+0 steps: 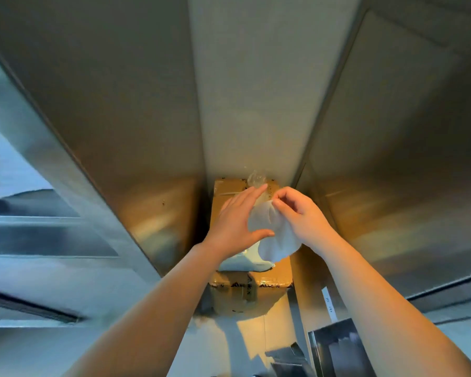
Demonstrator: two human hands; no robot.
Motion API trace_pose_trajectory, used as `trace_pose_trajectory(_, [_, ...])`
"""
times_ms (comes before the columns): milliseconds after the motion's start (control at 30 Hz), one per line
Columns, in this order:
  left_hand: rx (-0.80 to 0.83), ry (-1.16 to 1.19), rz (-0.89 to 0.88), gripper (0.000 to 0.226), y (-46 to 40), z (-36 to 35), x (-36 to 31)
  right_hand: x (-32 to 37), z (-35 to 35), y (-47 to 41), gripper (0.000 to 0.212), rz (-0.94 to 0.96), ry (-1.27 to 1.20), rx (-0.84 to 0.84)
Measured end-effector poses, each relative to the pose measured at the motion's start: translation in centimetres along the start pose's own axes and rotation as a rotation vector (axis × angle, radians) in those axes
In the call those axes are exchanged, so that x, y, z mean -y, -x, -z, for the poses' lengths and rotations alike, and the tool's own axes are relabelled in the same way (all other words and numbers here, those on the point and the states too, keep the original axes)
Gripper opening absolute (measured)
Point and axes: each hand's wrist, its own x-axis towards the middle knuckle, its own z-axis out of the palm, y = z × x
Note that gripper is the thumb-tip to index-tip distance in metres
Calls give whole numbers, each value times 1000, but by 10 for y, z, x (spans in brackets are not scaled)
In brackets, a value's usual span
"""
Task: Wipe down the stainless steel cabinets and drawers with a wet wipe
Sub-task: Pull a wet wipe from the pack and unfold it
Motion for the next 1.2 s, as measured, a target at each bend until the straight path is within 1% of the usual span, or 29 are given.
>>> trace_pose_trajectory(33, [9,45,-1,87,0,7,-8,9,5,3,15,22,12,-9])
trace_pose_trajectory(67, [18,95,8,77,1,13,-15,17,10,6,16,40,24,-25])
trace_pose_trajectory(167, [39,211,46,29,5,28,-33,35,24,17,18,64,40,-101])
trace_pose_trajectory(200, [39,249,62,18,7,31,-37,38,28,20,19,64,41,-133])
trace_pose_trajectory(233, [35,293,74,11,10,34,-41,40,31,24,19,60,42,-165])
trace_pose_trajectory(300, [25,361,83,4,15,40,-48,43,37,32,20,36,57,-214])
trace_pose_trajectory(433, [21,462,77,15,29,52,-64,45,41,49,18,-16,102,-279])
trace_pose_trajectory(500, [10,469,63,18,37,58,-73,47,38,59,15,-19,83,-283])
trace_pose_trajectory(567, [-14,473,55,21,45,66,-83,51,36,70,7,-18,-28,-273])
trace_pose_trajectory(600, [-28,488,56,21,49,71,-88,54,35,77,8,-13,-113,-259])
trace_pose_trajectory(667, [-55,526,60,22,58,80,-99,57,31,92,28,-4,-237,-224])
trace_pose_trajectory(700, [-68,536,60,24,64,83,-103,58,28,100,37,-6,-255,-204])
trace_pose_trajectory(833, [-108,535,57,31,91,95,-123,55,9,129,64,-39,-302,-90])
trace_pose_trajectory(900, [-117,525,53,32,107,99,-134,56,0,145,70,-51,-375,-37])
trace_pose_trajectory(967, [-116,559,58,31,123,103,-144,64,-9,161,76,-67,-485,20])
trace_pose_trajectory(1033, [-113,625,59,29,139,109,-153,74,-19,173,82,-87,-633,120])
trace_pose_trajectory(1133, [-90,674,35,29,160,120,-165,92,-31,188,74,-126,-949,243])
trace_pose_trajectory(1200, [-84,687,32,29,171,129,-168,103,-35,197,68,-160,-1082,275])
